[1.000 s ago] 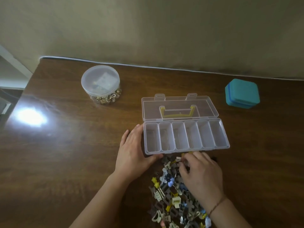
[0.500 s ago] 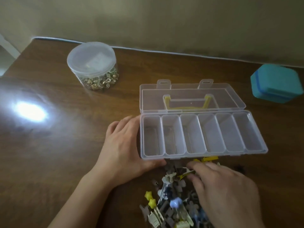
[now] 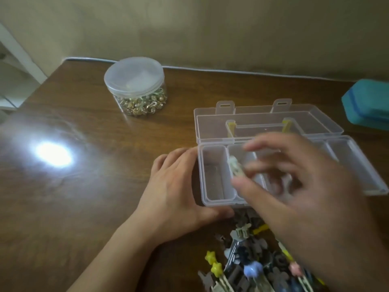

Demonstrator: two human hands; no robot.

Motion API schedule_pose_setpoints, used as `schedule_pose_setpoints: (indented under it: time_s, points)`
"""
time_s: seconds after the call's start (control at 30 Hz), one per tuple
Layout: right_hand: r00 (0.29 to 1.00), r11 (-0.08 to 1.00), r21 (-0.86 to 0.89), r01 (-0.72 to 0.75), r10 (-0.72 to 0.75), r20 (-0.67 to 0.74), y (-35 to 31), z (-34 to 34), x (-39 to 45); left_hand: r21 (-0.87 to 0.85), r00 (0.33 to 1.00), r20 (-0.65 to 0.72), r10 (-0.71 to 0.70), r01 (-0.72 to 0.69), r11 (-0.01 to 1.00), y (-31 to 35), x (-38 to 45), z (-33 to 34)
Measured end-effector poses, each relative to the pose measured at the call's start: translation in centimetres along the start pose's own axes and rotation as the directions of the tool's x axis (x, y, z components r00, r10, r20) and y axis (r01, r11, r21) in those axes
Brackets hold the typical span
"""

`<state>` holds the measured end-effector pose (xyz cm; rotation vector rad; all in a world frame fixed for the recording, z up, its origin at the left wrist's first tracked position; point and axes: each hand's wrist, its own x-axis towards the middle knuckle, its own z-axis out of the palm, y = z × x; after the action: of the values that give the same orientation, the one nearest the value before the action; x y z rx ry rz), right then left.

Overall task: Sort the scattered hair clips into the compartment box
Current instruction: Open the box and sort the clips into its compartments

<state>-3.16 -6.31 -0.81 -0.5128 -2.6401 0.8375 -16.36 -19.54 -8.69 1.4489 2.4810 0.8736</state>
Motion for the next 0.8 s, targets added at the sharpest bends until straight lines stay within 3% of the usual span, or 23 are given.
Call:
schedule_pose_setpoints:
  time_s: [0.03,0.27,0.4,0.5,0.6,0.7,0.8]
  points:
    - [0.997,1.0,0.002,0.006,-0.006,-0.074,-0.6,0.0,0.5,-0.012,1.0,-0.001,0.002,-0.002,1.0,0.0,-0.1,-0.1]
    - [0.993,0.939,-0.324,0.117,-0.114,0.028,-1.2,1.6,1.5,-0.058,0.999,-0.034,0.041,-0.043,0.997,0.1,-0.3,0.0]
    - [0.976,0.939,-0.273,0.211,-0.189,0.105,-0.7,0.5,0.9,-0.056,0.997,-0.048,0.058,-0.06,0.997,0.1,-0.3,0.3]
    - [0.962,0.938,-0.236,0.254,-0.272,-0.042,-0.7,-1.4,-0.3,-0.074,0.998,-0.04,0.056,-0.059,0.995,-0.1,-0.1,0.2]
    - [0.972,0.948,-0.225,0.223,-0.233,-0.021,-0.6,-3.4,-2.7,-0.128,1.0,-0.009,0.027,-0.028,0.991,0.0,-0.1,-0.1]
    - [0.978,0.88,-0.451,0.15,-0.066,0.197,-0.4,-3.5,-5.4,-0.133,1.0,-0.008,0.0,-0.001,0.991,0.4,-0.3,-0.4]
    - [0.984,0.797,-0.597,0.09,0.021,0.176,0.2,-1.9,-6.9,-0.154,0.999,0.015,-0.033,0.035,0.987,0.9,-0.5,-0.7]
